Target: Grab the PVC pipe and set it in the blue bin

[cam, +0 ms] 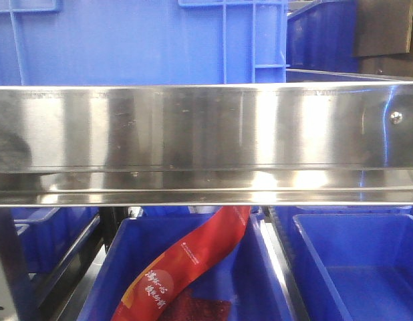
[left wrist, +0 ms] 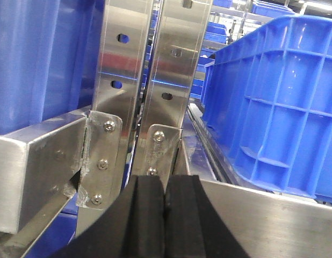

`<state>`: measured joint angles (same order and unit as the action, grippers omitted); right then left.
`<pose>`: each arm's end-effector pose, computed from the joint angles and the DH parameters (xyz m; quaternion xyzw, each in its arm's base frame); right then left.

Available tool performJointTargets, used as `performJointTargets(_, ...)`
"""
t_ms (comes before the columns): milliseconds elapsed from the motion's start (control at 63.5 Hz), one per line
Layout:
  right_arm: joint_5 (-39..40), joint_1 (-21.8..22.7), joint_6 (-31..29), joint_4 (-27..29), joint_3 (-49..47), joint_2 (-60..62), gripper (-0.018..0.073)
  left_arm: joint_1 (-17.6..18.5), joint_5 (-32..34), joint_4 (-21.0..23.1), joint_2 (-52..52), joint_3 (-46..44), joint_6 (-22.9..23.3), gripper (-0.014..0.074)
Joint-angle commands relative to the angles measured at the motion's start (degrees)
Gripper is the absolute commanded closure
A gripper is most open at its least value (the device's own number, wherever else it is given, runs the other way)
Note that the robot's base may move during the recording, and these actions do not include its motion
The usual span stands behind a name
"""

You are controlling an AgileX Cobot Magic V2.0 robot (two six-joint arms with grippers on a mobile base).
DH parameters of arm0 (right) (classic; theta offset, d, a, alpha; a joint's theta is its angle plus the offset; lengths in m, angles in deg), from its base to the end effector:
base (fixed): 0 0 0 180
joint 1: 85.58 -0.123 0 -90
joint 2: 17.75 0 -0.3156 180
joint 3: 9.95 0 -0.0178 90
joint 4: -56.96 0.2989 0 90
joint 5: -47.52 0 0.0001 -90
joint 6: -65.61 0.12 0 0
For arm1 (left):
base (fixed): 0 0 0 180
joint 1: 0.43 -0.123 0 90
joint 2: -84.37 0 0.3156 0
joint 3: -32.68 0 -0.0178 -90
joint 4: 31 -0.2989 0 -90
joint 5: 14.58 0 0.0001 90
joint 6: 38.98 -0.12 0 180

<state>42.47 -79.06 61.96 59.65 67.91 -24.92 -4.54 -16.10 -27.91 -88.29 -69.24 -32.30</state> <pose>0.1025 -0.0112 0.2058 0.0328 0.7068 -0.0447 0.7052 0.1031 0.0072 0.2112 -0.0826 0.6830 -0.0363 0.7248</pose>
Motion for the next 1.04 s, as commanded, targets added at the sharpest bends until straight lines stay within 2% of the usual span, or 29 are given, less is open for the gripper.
performJointTargets(0,1.71,0.26,-0.43,-0.42,0.12,0.13,0.0721,-0.22,0.41,0.20,-0.32,-0.11,-0.27,0.0707)
performJointTargets(1024,1.71,0.26,-0.43,-0.42,0.12,0.13,0.0721,-0.22,0.41,0.20,-0.32,-0.11,-0.27,0.0707)
